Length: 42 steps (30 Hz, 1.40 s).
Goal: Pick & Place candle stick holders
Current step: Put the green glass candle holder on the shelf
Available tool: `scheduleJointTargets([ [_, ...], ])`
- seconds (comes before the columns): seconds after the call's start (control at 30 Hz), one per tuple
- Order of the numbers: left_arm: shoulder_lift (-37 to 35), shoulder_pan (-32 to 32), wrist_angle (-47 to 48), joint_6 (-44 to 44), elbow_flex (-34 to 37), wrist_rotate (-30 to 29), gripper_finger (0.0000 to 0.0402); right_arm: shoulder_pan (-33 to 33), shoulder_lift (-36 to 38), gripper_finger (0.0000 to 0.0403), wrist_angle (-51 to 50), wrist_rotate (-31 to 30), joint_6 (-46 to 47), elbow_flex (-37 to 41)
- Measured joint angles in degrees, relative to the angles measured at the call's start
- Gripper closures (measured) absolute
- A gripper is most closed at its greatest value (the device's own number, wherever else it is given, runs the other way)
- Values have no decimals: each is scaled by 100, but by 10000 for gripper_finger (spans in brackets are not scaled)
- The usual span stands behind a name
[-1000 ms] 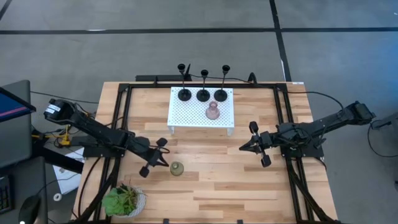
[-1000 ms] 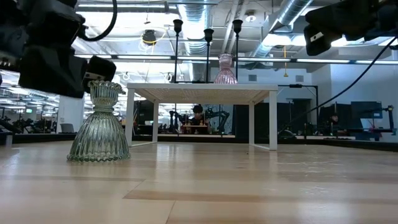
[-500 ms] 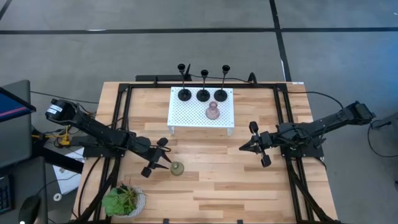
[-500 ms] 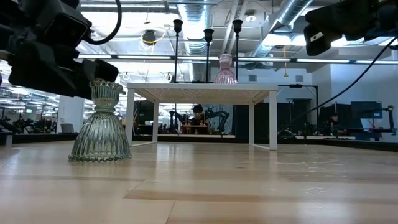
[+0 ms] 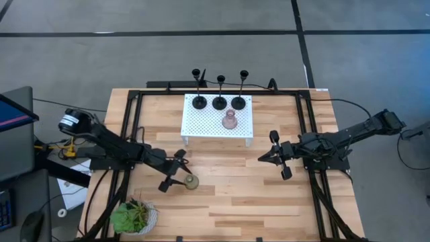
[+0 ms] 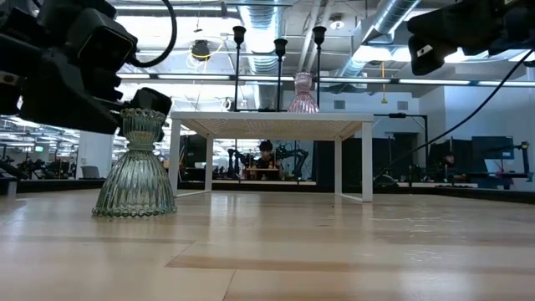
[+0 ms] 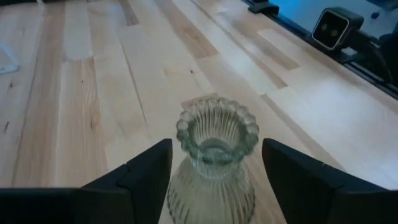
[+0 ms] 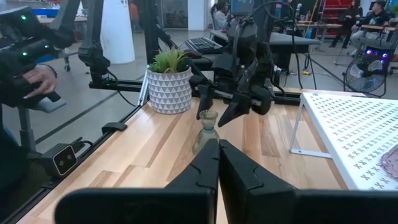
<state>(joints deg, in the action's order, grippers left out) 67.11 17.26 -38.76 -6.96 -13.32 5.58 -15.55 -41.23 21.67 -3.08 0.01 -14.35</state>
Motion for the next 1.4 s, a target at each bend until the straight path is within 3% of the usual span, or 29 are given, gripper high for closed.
scheduleJointTargets([
  [0.3, 731, 6, -1101, 0, 0, 5, 156, 0, 0, 403, -7, 1, 0, 0],
  [0.67, 833, 6, -1208, 0, 0, 7, 178, 0, 0, 403, -15, 1, 0, 0],
  [1.07, 833, 8, -1248, 358, 0, 11, 238, 0, 0, 403, -15, 1, 0, 0],
  [1.4, 831, 6, -1351, 821, -10, 0, 240, 0, 0, 403, -15, 1, 2, 0],
])
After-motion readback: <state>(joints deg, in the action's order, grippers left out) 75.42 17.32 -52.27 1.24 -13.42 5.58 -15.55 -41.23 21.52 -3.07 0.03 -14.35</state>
